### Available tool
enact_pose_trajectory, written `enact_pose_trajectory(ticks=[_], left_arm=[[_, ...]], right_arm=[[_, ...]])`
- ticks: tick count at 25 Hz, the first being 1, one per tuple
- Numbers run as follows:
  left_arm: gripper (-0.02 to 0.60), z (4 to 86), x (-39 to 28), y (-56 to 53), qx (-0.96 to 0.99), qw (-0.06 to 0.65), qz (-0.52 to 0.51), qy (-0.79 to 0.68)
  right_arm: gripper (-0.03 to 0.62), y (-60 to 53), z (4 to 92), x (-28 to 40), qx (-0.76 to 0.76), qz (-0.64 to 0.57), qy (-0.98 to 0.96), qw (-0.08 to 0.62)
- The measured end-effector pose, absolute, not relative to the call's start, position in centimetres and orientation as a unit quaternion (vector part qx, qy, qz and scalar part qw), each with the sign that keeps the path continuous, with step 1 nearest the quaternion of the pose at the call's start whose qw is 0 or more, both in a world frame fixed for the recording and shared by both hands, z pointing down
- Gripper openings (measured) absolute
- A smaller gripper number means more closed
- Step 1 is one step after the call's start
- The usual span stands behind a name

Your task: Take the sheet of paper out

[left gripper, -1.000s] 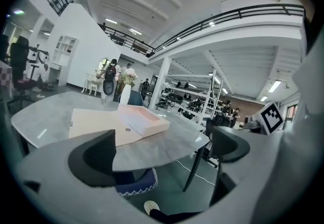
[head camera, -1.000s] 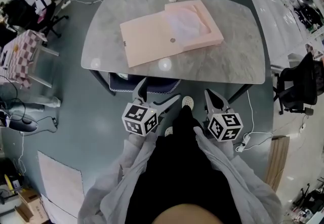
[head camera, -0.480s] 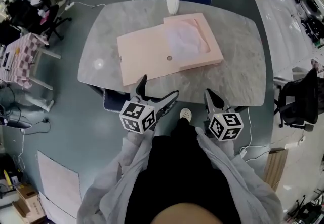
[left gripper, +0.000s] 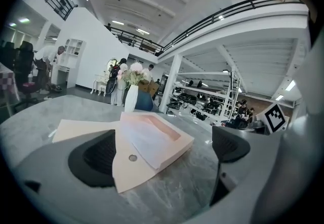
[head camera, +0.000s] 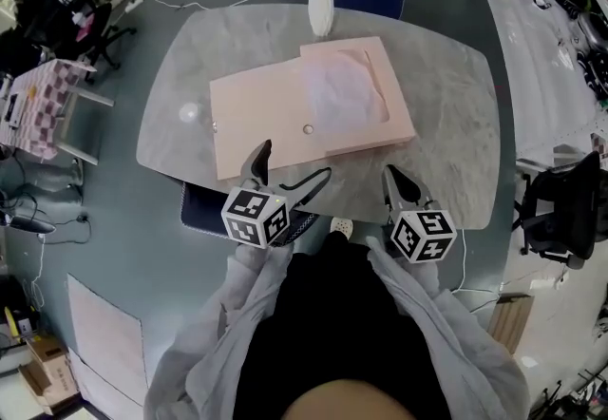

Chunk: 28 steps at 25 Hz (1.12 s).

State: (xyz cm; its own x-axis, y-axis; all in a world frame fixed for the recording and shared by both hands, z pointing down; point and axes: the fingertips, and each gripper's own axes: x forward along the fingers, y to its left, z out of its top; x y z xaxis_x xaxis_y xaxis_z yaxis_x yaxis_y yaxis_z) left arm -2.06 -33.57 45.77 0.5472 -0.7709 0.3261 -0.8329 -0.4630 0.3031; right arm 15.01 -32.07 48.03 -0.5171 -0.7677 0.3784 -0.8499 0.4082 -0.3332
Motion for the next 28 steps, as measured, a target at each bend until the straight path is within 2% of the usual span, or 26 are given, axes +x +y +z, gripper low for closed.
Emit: enact_pose_trajectory(ticks=[12,23,28], left_arm=[[0.581,48.3,-1.0,-39.5,0.831,0.258,0.071,-0.488],[0.566,51.4,-0.8,-42.1,0.812,0.369,0.040,-0.450],[0.566,51.9,-0.9,-43.1,0.784,0.452,-0.035,-0.425]], right_arm=[[0.011,-38.4,49.6,16.4,0.457,0.256,-0.846,0.096],[0.011,-40.3,51.0,16.4,0.442,0.266,-0.850,0.108],[0.011,-39.9,51.1,16.2,0.438,0.268,-0.851,0.109]])
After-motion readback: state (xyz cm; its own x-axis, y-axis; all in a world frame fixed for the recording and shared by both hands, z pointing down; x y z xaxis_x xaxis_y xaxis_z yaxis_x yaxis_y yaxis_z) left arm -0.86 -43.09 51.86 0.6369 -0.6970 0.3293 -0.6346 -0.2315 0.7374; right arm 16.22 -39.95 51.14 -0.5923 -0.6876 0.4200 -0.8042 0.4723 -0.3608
